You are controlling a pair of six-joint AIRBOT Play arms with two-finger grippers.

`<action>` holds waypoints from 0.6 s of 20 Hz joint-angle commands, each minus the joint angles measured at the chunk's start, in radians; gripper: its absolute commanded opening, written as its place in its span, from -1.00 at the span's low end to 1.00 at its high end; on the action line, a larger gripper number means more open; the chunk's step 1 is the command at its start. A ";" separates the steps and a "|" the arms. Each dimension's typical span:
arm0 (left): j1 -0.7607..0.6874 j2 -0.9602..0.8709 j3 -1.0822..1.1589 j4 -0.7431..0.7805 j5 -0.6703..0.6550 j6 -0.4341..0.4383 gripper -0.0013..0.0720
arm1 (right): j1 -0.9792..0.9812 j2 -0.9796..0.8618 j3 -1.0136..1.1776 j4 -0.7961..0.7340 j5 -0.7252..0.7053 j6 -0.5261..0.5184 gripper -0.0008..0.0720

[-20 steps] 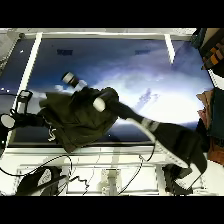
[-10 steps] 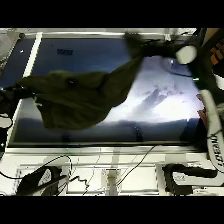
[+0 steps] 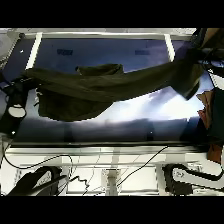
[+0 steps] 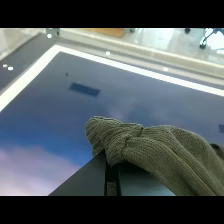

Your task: Fold the clothes and pants, and hang the long-sleeved shirts on hangers.

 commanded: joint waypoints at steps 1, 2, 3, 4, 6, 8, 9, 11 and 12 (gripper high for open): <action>-0.064 -0.085 0.004 -0.003 0.191 0.000 -0.84 | -0.030 -0.016 -0.068 0.000 -0.037 0.000 -0.93; -0.077 -0.101 0.004 -0.003 0.242 0.000 -0.84 | -0.029 -0.030 -0.077 0.000 -0.062 0.000 -0.93; -0.083 -0.114 0.004 -0.003 0.270 -0.006 -0.84 | -0.029 -0.048 -0.080 0.002 -0.083 0.000 -0.93; -0.084 -0.122 0.004 -0.004 0.289 -0.048 -0.84 | -0.029 -0.068 -0.080 0.002 -0.101 0.000 -0.93; -0.072 -0.123 0.015 -0.004 0.290 -0.237 -0.84 | -0.029 -0.085 -0.080 0.000 -0.133 0.000 -0.93; -0.027 -0.123 0.080 -0.004 0.179 -0.384 -0.85 | -0.029 -0.080 -0.060 -0.027 -0.162 0.000 -0.93; 0.004 -0.127 0.135 -0.003 0.087 -0.421 -0.85 | -0.029 -0.079 -0.030 -0.050 -0.164 0.003 -0.94; 0.076 -0.175 0.317 0.023 -0.180 -0.422 -0.85 | -0.029 -0.079 0.053 -0.114 -0.172 0.040 -0.94; 0.101 -0.212 0.423 0.031 -0.305 -0.422 -0.85 | -0.029 -0.080 0.105 -0.155 -0.175 0.060 -0.94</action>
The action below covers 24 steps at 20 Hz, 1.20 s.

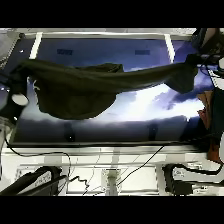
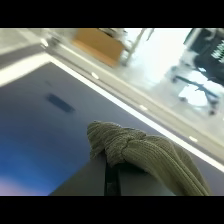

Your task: Fold the clothes and pants, and hang the long-sleeved shirts on hangers.

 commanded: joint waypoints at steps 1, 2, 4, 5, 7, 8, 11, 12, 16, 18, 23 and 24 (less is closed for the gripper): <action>0.081 -0.097 0.310 0.023 -0.407 -0.080 -0.85 | 0.000 -0.004 0.140 -0.129 -0.028 0.053 -0.94; 0.082 -0.144 0.435 0.023 -0.477 -0.080 -0.85 | 0.000 -0.005 0.197 -0.161 -0.032 0.054 -0.94; 0.081 -0.235 0.692 0.023 -0.617 -0.080 -0.85 | -0.001 -0.005 0.306 -0.208 -0.034 0.055 -0.94; 0.082 -0.275 0.816 0.023 -0.727 -0.080 -0.85 | -0.002 -0.005 0.358 -0.220 -0.007 0.056 -0.94; 0.087 -0.309 0.962 0.024 -0.924 -0.079 -0.85 | -0.002 -0.004 0.428 -0.221 0.116 0.056 -0.94; 0.095 -0.302 0.983 0.028 -0.996 -0.079 -0.85 | -0.002 -0.003 0.444 -0.221 0.189 0.055 -0.93; 0.158 -0.268 0.985 0.217 -1.341 -0.080 -0.85 | -0.004 -0.001 0.428 -0.243 0.408 0.054 -0.93; 0.180 -0.270 0.983 0.337 -1.477 -0.081 -0.84 | -0.008 -0.001 0.412 -0.246 0.486 0.054 -0.93; 0.250 -0.304 0.820 0.722 -1.837 -0.115 -0.84 | -0.027 0.006 0.200 -0.243 0.680 0.091 -0.93; 0.287 -0.292 0.632 0.687 -1.855 -0.113 -0.84 | -0.027 0.019 0.032 -0.240 0.757 0.091 -0.93; 0.307 -0.268 0.169 0.793 -1.815 -0.071 -0.84 | -0.027 0.040 -0.296 -0.238 0.754 0.071 -0.93; 0.311 -0.268 0.106 0.823 -1.801 -0.065 -0.84 | -0.027 0.039 -0.322 -0.238 0.752 0.071 -0.93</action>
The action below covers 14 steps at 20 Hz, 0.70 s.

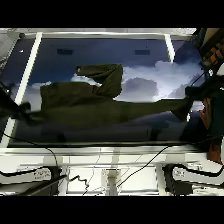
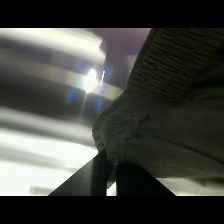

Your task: Fold the clothes and pants, and hang the long-sleeved shirts on hangers.

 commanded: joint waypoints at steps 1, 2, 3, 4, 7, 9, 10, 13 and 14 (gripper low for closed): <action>0.018 0.005 -0.244 0.132 -0.001 0.021 -0.84 | -0.001 0.004 -0.153 0.006 0.014 -0.006 -0.93; 0.020 0.005 -0.251 0.160 0.006 0.021 -0.84 | -0.001 0.004 -0.152 0.006 -0.006 -0.006 -0.93; 0.023 0.008 -0.246 0.180 0.011 0.021 -0.84 | -0.001 0.005 -0.149 0.007 -0.033 -0.006 -0.93; 0.027 0.017 -0.241 0.187 0.022 0.021 -0.84 | -0.001 0.005 -0.145 0.011 -0.066 -0.006 -0.93; 0.029 0.061 -0.233 0.187 0.087 0.021 -0.84 | 0.002 0.005 -0.134 0.047 -0.199 -0.006 -0.93; 0.029 0.089 -0.233 0.187 0.120 0.021 -0.84 | 0.002 0.005 -0.120 0.063 -0.302 -0.006 -0.93; 0.029 0.100 -0.233 0.187 0.135 0.021 -0.84 | 0.002 0.005 -0.107 0.063 -0.350 -0.005 -0.93; 0.028 0.111 -0.233 0.183 0.169 0.021 -0.84 | 0.001 0.005 -0.084 0.076 -0.423 -0.004 -0.11; 0.028 0.111 -0.233 0.170 0.183 0.021 -0.84 | 0.001 0.004 -0.085 0.061 -0.417 0.003 0.70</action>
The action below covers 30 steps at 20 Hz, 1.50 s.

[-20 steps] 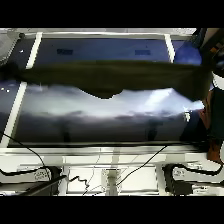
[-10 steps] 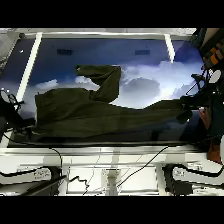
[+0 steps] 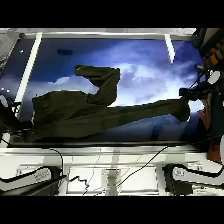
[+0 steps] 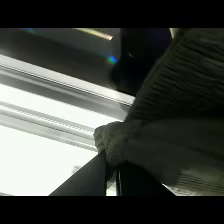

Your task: Fold the clothes and pants, and hang the long-sleeved shirts on hangers.

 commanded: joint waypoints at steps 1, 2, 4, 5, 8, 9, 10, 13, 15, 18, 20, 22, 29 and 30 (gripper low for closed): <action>-0.002 0.012 -0.002 -0.039 0.054 0.000 -0.84 | 0.001 0.000 0.012 -0.031 -0.059 0.037 0.74; -0.002 0.012 -0.002 -0.047 0.067 0.000 -0.84 | -0.008 0.002 0.012 -0.085 -0.029 0.067 0.68; -0.002 0.012 -0.002 -0.053 0.097 0.001 -0.84 | -0.055 0.005 0.024 -0.101 0.086 0.091 -0.23; -0.002 0.012 -0.002 -0.054 0.113 0.002 -0.84 | -0.088 0.015 0.024 -0.093 0.148 0.089 -0.40; -0.002 0.013 -0.002 -0.054 0.151 0.036 -0.84 | -0.212 0.082 0.003 0.010 0.300 -0.029 -0.91; -0.002 0.013 -0.002 -0.055 0.164 0.035 -0.84 | -0.269 0.130 -0.039 0.082 0.298 -0.030 -0.94; -0.002 0.013 -0.002 -0.062 0.180 0.039 -0.84 | -0.316 0.183 -0.099 0.140 0.285 -0.058 -0.94; -0.003 0.013 -0.002 -0.101 0.238 0.043 -0.84 | -0.428 0.348 -0.373 0.301 0.174 -0.035 -0.93; -0.004 0.013 -0.002 -0.148 0.265 0.043 -0.84 | -0.441 0.397 -0.537 0.434 0.086 0.000 -0.41; -0.004 0.013 -0.002 -0.185 0.272 0.043 -0.84 | -0.440 0.382 -0.684 0.548 -0.026 0.053 0.49; -0.004 0.013 -0.002 -0.184 0.272 0.043 -0.84 | -0.440 0.363 -0.724 0.548 -0.101 0.152 0.42; -0.004 0.013 -0.002 -0.185 0.274 0.042 -0.84 | -0.440 0.339 -0.726 0.554 -0.183 0.192 0.20; -0.004 0.013 -0.002 -0.185 0.275 0.042 -0.84 | -0.440 0.174 -0.723 0.638 -0.343 0.245 -0.02; -0.004 0.013 -0.002 -0.185 0.275 0.042 -0.84 | -0.436 0.159 -0.723 0.670 -0.361 0.234 -0.32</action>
